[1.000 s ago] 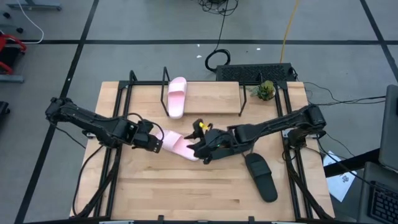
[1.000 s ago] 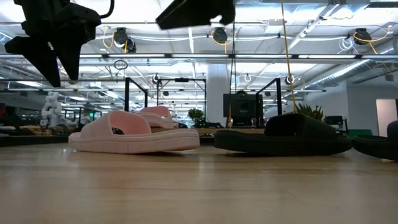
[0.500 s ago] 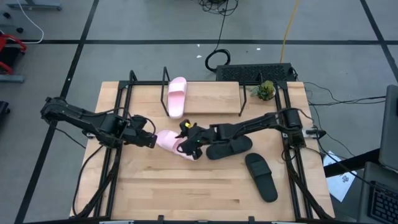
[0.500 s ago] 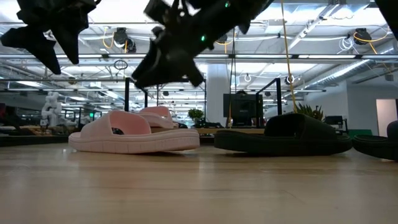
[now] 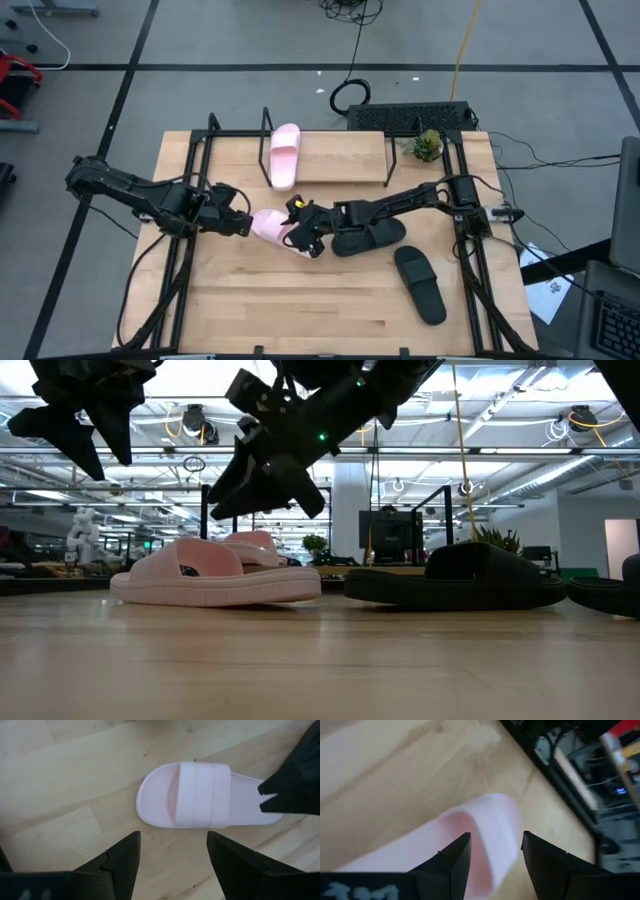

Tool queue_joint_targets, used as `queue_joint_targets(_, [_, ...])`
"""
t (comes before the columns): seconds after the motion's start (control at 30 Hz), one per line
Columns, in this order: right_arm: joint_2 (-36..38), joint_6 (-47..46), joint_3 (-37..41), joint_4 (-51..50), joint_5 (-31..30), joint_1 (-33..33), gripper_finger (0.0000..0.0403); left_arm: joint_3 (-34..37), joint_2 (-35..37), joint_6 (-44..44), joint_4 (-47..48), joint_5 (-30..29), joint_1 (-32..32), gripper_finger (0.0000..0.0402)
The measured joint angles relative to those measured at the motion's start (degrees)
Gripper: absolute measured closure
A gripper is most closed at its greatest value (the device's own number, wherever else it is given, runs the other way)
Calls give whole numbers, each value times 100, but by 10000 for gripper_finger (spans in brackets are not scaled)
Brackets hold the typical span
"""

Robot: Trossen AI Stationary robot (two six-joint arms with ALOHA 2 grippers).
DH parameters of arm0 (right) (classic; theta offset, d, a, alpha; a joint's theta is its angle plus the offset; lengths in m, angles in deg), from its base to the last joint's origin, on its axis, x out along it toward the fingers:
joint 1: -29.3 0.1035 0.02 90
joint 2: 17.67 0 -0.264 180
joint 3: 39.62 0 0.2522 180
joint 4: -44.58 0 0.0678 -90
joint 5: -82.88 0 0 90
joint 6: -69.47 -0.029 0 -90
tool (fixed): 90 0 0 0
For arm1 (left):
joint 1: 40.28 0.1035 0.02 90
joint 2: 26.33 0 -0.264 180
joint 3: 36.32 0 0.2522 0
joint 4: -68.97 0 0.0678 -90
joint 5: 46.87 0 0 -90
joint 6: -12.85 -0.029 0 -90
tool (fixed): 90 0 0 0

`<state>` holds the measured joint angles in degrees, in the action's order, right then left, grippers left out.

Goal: Pick and place slides into the shelf
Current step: Put the pink slipper on the shelf

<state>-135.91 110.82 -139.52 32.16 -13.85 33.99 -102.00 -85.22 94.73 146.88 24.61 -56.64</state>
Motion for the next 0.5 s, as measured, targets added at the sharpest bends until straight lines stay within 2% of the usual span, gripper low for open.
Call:
queue_joint_targets(0.2, [0,10,119,60,82,-31,234,0,0,-27,31,-64,0,174])
queue_joint_targets(0.37, [-326,96,130,84,57,-90,234,0,0,-36,35,-112,0,174])
queue_joint_targets(0.5, [-570,671,125,184,-518,-65,234,0,-2,-41,51,-113,0,174])
